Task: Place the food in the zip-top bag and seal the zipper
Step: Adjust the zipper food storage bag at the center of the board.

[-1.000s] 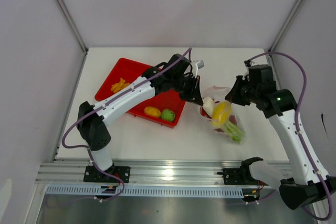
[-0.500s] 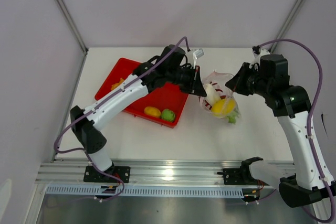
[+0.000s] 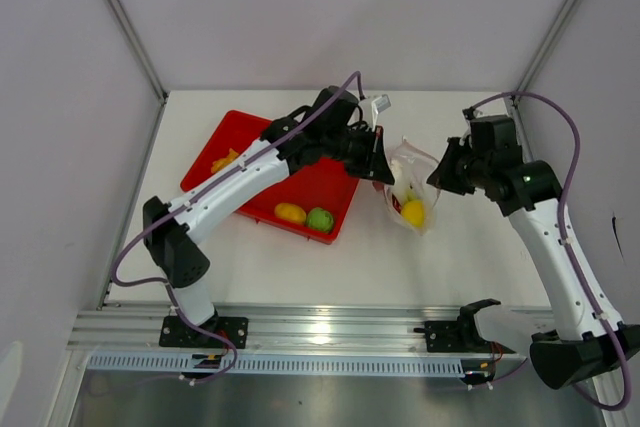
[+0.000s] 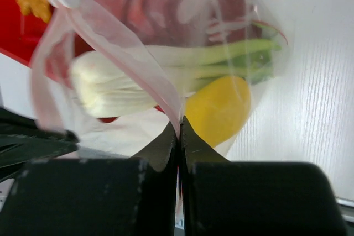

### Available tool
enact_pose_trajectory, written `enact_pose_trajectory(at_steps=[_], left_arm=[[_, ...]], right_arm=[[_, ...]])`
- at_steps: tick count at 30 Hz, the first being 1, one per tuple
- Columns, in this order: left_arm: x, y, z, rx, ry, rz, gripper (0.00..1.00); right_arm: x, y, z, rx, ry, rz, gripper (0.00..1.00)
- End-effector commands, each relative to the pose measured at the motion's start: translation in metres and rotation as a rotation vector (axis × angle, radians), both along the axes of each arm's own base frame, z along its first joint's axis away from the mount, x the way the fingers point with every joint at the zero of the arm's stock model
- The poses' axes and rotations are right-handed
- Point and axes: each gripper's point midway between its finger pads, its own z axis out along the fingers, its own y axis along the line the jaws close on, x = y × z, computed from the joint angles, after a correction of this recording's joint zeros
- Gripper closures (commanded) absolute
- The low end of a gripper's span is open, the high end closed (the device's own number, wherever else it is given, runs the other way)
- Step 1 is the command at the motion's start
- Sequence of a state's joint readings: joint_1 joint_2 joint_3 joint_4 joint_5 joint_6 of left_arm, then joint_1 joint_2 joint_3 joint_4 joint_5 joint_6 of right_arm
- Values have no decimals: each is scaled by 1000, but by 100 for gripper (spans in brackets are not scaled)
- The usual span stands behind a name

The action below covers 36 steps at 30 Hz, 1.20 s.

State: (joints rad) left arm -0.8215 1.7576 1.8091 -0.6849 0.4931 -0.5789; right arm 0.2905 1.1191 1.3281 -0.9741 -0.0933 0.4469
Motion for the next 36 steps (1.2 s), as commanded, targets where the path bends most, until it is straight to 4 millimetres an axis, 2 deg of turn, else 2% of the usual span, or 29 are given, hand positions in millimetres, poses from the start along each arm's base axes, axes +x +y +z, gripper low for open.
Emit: enact_pose_trajectory(at_steps=[1, 2, 4, 5, 7, 8, 9, 10, 12, 14, 15, 18, 19, 20, 22, 25, 27, 29, 30, 31, 32, 33, 34, 36], left_arm=[[-3, 4, 63, -128, -88, 8, 99], [-5, 5, 66, -133, -90, 4, 99], [-6, 5, 62, -126, -84, 4, 99], [-6, 7, 42, -92, -59, 10, 99], [-2, 7, 27, -69, -54, 22, 99], [-3, 9, 6, -32, -24, 28, 99], [-1, 10, -3, -13, -14, 33, 99], [2, 10, -13, 9, -12, 42, 99], [5, 12, -22, 35, -7, 56, 99], [6, 11, -21, 35, -8, 54, 99], [8, 11, -13, 21, -21, 55, 99], [4, 11, 2, -5, -33, 43, 99], [4, 9, 15, -36, -44, 37, 100], [0, 8, 18, -48, -40, 27, 99], [-1, 8, 20, -55, -50, 23, 99], [8, 5, -5, -1, -21, 30, 99], [11, 2, -25, 32, 13, 33, 99], [8, -1, -24, 19, 24, 16, 99], [5, -3, -20, 8, 15, 11, 99], [4, 0, -6, -11, -23, 27, 99], [0, 0, -1, -20, -37, 25, 99], [0, 1, 7, -36, -57, 28, 99], [-3, 2, 15, -52, -68, 26, 99], [-2, 4, 14, -43, -72, 21, 99]], right_arm=[[0, -2, 70, 41, -185, 1, 100], [-4, -2, 82, 52, -207, 5, 100], [-8, -2, 90, 64, -224, 9, 100], [-8, -2, 91, 64, -233, 9, 100], [-6, -5, 73, 44, -212, -1, 100], [-3, -8, 63, 20, -194, -18, 100], [-1, -10, 44, -7, -155, -17, 100], [2, -11, 37, -19, -145, -22, 100], [5, -12, 24, -40, -116, -25, 100], [5, -11, 29, -27, -125, -21, 100], [4, -9, 35, -15, -139, -14, 100], [-3, -4, 60, 26, -181, 7, 100], [-7, -3, 64, 36, -180, 13, 100], [-10, -2, 77, 53, -208, 20, 100], [-15, -1, 86, 75, -236, 23, 100], [-13, -3, 65, 60, -202, 14, 100], [-10, -3, 39, 36, -136, 8, 100], [-10, -7, 31, 14, -127, 0, 100], [-10, -7, 34, 11, -136, -2, 100], [-12, -9, 36, 6, -137, -6, 100], [-12, -10, 43, 6, -152, -6, 100], [-12, -10, 59, 14, -188, -3, 100], [-14, -10, 64, 14, -192, 0, 100], [-13, -11, 77, 20, -224, -2, 100]])
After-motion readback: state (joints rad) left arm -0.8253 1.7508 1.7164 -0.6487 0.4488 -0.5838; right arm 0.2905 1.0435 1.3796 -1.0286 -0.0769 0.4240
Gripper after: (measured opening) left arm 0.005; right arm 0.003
